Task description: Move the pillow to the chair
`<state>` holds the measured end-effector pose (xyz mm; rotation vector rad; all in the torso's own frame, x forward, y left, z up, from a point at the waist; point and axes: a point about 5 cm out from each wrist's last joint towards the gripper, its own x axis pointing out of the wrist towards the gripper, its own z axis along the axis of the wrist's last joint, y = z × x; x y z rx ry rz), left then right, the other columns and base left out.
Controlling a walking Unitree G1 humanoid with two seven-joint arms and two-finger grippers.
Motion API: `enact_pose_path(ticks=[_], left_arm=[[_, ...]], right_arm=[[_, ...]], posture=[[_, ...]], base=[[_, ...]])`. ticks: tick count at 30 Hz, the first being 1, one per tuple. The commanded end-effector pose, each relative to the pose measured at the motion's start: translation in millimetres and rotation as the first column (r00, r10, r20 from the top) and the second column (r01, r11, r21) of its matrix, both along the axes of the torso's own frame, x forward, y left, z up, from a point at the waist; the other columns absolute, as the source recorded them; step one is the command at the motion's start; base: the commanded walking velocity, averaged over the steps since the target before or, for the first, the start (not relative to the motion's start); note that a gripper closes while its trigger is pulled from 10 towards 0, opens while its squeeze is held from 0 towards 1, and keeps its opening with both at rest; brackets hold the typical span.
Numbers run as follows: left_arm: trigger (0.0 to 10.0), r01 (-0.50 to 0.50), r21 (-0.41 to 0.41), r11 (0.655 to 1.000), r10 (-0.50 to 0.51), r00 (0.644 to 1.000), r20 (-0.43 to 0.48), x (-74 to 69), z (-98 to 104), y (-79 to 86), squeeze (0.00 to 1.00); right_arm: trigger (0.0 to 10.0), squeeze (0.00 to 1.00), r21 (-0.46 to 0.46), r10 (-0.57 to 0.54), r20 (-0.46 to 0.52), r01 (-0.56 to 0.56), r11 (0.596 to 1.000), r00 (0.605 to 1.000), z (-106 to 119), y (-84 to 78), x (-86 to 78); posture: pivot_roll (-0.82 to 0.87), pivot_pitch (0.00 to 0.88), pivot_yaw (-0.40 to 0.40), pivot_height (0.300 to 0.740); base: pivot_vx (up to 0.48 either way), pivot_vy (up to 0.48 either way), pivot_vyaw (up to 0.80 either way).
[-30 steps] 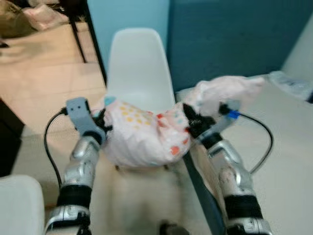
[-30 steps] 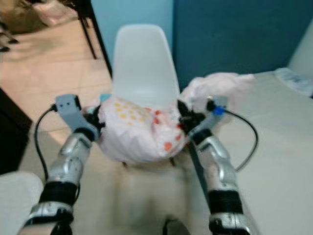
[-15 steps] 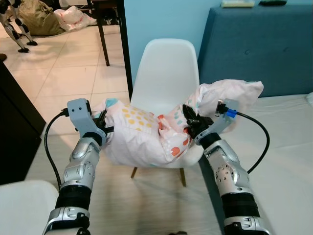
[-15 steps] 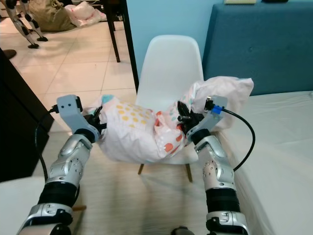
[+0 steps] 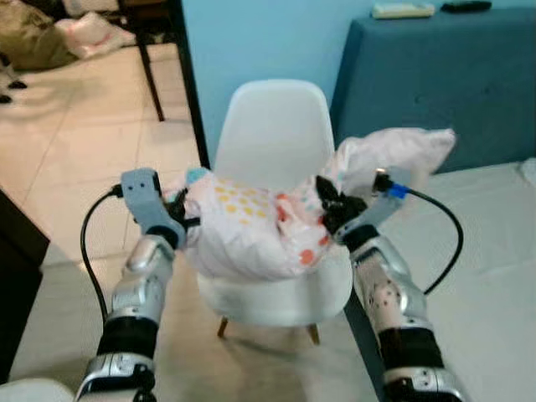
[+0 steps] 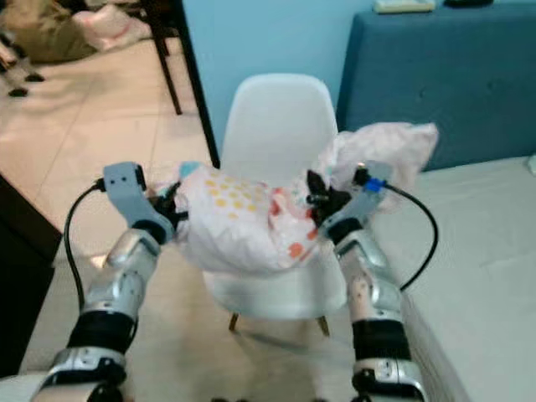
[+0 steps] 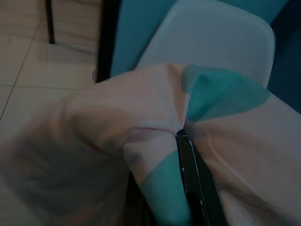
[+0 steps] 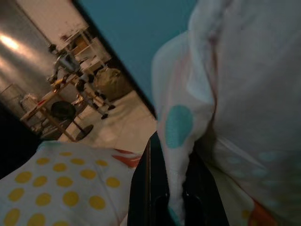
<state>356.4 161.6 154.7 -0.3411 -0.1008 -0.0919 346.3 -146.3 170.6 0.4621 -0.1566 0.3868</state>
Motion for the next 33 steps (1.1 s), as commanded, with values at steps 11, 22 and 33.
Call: enact_pose_path(ticks=[11, 22, 33], left_arm=[[10.0, 0.004, 0.018, 1.000, -0.004, 1.000, -0.002, 0.7, 1, -6.5, 0.00], [10.0, -0.114, 0.202, 0.973, 0.105, 0.993, 0.055, 3.9, 2, -0.9, 0.00], [10.0, -0.224, 0.205, 0.953, 0.208, 0.973, 0.098, 16.5, 13, 11.6, 0.00]], right_arm=[[10.0, 0.00, -0.063, 0.038, 0.004, -0.037, 0.997, 0.999, -3, 8.4, -1.7], [10.0, 0.00, -0.079, 0.030, -0.064, -0.035, 0.996, 0.997, -17, 10.3, 6.0], [10.0, 0.00, -0.118, -0.003, -0.072, -0.006, 0.993, 0.997, -9, 3.4, 24.2]], posture=[[-0.06, 0.148, 0.047, 0.740], [-0.07, 0.154, 0.047, 0.740], [-0.07, 0.165, 0.042, 0.715]], base=[[0.107, 0.000, -0.05], [0.000, 0.000, 0.00], [0.000, 0.000, 0.00]])
